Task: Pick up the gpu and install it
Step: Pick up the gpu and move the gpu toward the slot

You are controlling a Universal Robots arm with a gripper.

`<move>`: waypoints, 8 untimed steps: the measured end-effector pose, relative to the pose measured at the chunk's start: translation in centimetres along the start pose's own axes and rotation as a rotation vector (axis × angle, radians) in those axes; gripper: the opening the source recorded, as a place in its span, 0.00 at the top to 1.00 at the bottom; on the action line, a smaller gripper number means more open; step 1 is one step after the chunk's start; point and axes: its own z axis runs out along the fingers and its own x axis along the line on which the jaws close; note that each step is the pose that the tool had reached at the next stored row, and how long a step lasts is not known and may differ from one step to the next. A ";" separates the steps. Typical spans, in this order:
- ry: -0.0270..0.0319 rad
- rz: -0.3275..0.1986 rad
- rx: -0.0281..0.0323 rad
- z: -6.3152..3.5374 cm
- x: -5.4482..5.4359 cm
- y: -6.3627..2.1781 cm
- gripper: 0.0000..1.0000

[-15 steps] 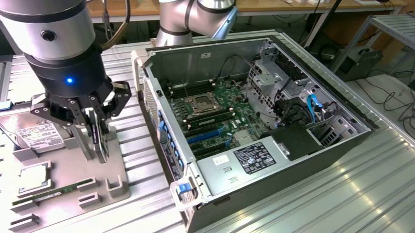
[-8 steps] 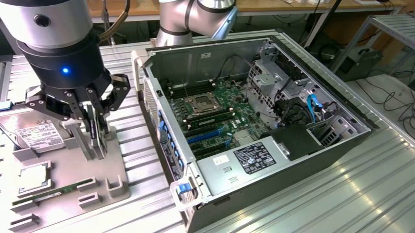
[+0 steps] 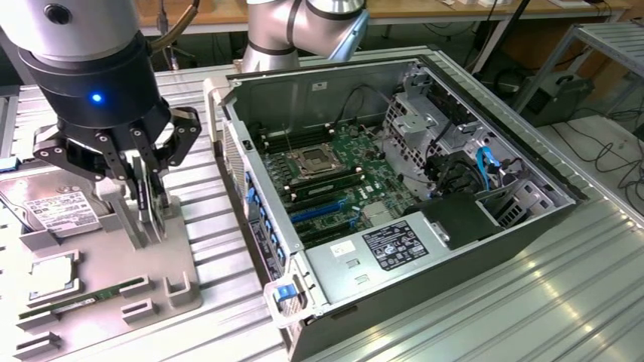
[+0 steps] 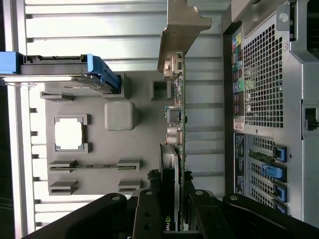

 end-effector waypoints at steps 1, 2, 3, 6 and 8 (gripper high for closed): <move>0.0001 0.000 0.0000 -0.16 0.0 0.01 0.73; 0.0001 0.000 0.0000 -0.28 0.0 0.01 0.73; 0.0001 0.000 -0.0001 -0.37 0.0 0.02 0.73; 0.0002 0.000 -0.0001 -0.69 0.0 0.03 0.73; 0.0002 0.000 0.0000 -0.91 0.0 0.04 0.73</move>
